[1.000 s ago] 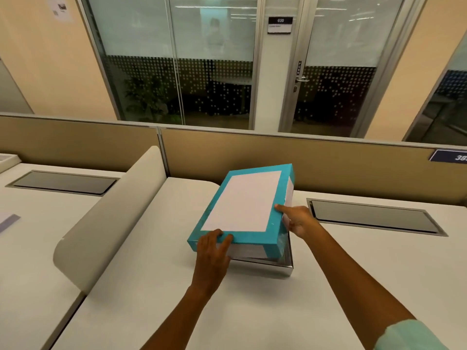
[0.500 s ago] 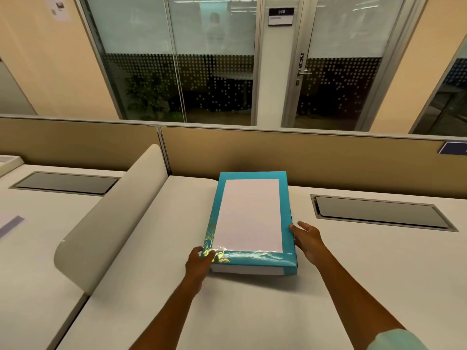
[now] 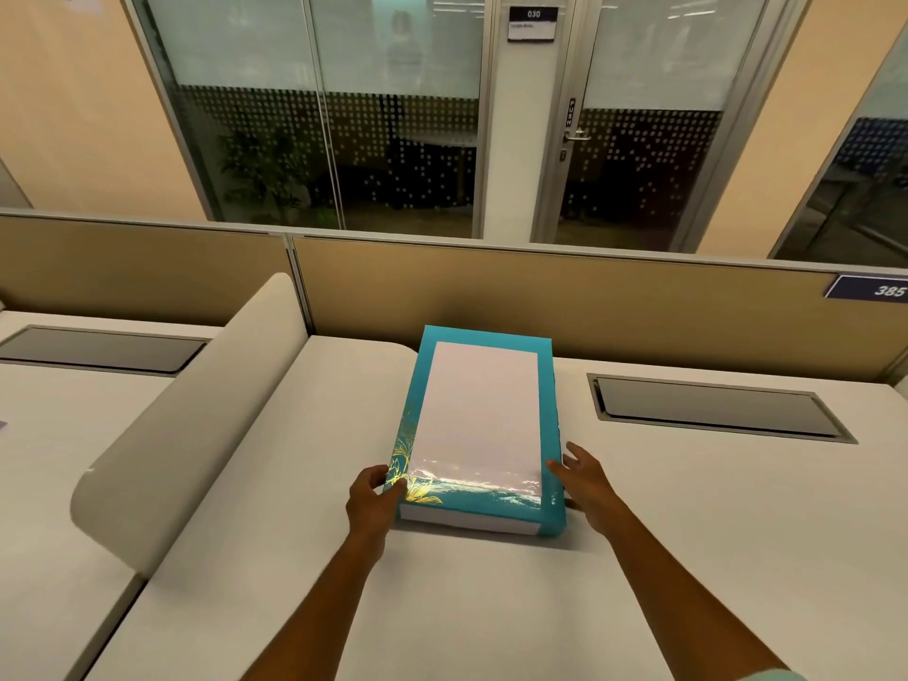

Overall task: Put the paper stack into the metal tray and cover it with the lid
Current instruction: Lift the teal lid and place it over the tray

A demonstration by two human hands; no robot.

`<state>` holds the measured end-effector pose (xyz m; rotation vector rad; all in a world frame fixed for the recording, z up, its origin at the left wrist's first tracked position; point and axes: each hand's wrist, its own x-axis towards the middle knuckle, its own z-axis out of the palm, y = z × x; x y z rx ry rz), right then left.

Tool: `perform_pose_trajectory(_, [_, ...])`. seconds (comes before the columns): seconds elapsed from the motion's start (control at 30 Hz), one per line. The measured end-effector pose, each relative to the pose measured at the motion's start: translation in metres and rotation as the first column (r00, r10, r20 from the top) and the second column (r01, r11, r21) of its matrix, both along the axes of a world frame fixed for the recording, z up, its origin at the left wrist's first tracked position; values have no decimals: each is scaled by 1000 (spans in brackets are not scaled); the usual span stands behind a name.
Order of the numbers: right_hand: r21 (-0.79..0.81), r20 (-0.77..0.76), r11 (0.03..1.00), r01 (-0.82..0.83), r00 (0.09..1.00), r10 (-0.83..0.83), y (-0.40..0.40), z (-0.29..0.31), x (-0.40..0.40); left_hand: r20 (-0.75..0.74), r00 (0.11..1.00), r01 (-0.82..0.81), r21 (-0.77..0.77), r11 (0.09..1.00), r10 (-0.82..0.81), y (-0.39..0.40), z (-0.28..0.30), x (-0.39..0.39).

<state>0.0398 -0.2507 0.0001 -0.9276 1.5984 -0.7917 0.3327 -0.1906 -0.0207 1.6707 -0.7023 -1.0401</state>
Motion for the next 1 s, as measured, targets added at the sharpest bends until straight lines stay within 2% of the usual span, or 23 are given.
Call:
perform_pose_trajectory(0.13, [97, -146, 995, -25, 989, 39, 8, -18, 5, 22, 999, 42, 61, 997, -43, 0, -4, 3])
perform_pose_trajectory(0.4, [5, -78, 997, 73, 994, -73, 1, -13, 4, 96, 995, 19, 7, 1000, -20, -8, 5, 5])
perform_pose_trajectory(0.67, [-7, -183, 999, 31, 983, -32, 1, -23, 9, 218, 972, 73, 59, 996, -84, -16, 4, 4])
perform_pose_trajectory(0.9, [9, -234, 1000, 13, 972, -11, 0, -39, 8, 247, 964, 72, 102, 992, -96, -20, -5, 5])
perform_pose_trajectory(0.97, [-1, -302, 1000, 9, 953, -9, -3, -39, 11, 287, 952, 77, 117, 990, -107, -24, -6, 6])
perform_pose_trajectory(1.0, [-22, -386, 1000, -3, 923, -6, -5, -40, 12, 346, 929, 98, 115, 989, -132, -27, -7, 5])
